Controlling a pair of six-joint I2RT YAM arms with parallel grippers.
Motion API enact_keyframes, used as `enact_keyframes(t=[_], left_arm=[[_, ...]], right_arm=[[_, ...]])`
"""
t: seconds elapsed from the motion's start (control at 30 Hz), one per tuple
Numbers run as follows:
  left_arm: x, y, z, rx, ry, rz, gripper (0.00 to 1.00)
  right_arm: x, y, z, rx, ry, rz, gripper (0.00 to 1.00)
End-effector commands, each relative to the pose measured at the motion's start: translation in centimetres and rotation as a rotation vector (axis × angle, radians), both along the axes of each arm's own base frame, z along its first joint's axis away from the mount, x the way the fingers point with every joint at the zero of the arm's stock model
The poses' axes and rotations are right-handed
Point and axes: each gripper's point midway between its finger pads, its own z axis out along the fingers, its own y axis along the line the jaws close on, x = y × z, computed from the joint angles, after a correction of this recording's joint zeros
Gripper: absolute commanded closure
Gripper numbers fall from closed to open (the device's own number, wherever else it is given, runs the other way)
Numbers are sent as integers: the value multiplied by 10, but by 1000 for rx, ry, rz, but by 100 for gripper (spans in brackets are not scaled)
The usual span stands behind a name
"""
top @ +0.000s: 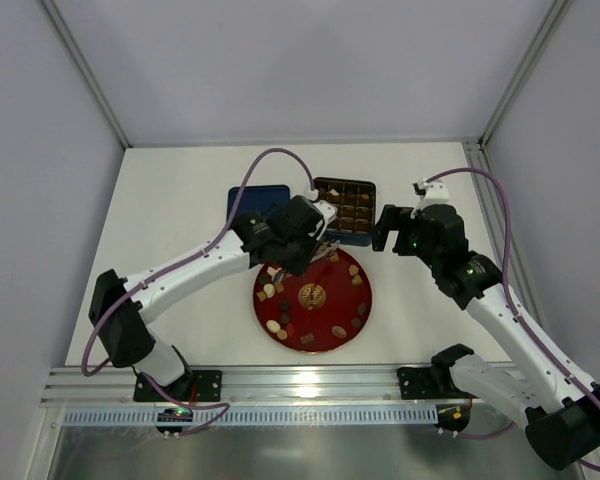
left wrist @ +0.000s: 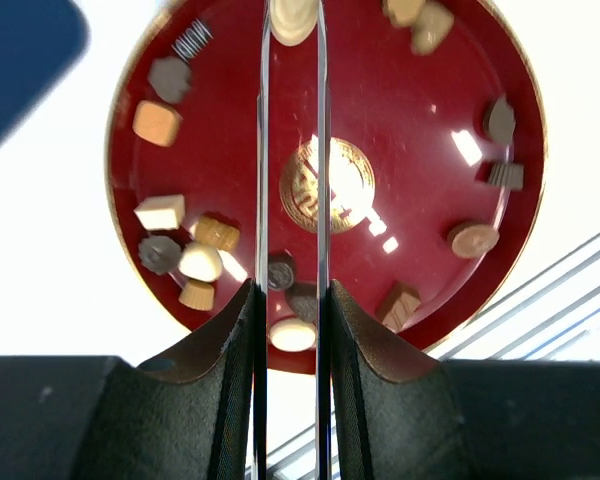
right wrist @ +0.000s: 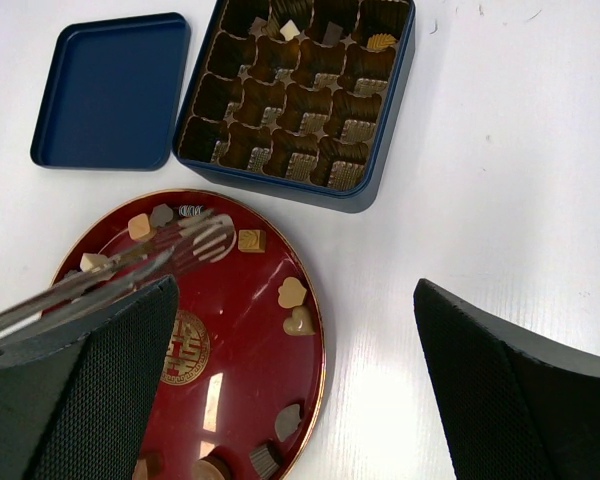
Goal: Pack the chocolate
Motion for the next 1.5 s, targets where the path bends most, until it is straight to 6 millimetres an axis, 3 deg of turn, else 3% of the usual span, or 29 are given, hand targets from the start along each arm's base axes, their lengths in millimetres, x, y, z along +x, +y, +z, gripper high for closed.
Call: enact_keyframes(t=[0.0, 0.23, 0.27, 0.6, 0.97, 1.47], left_arm=[[27, -6, 36, -81, -74, 54, 72], [68, -8, 56, -106, -116, 119, 71], [77, -6, 50, -95, -100, 139, 71], [131, -9, 52, -94, -140, 204, 71], [156, -15, 31, -34, -147, 223, 71], [164, -8, 23, 27, -168, 236, 71]], right_arm=[[5, 1, 22, 20, -54, 2, 0], [3, 0, 22, 16, -52, 0, 0], [3, 0, 22, 17, -51, 1, 0], [3, -1, 24, 12, -53, 2, 0], [3, -1, 22, 11, -50, 0, 0], [3, -1, 21, 8, -49, 1, 0]])
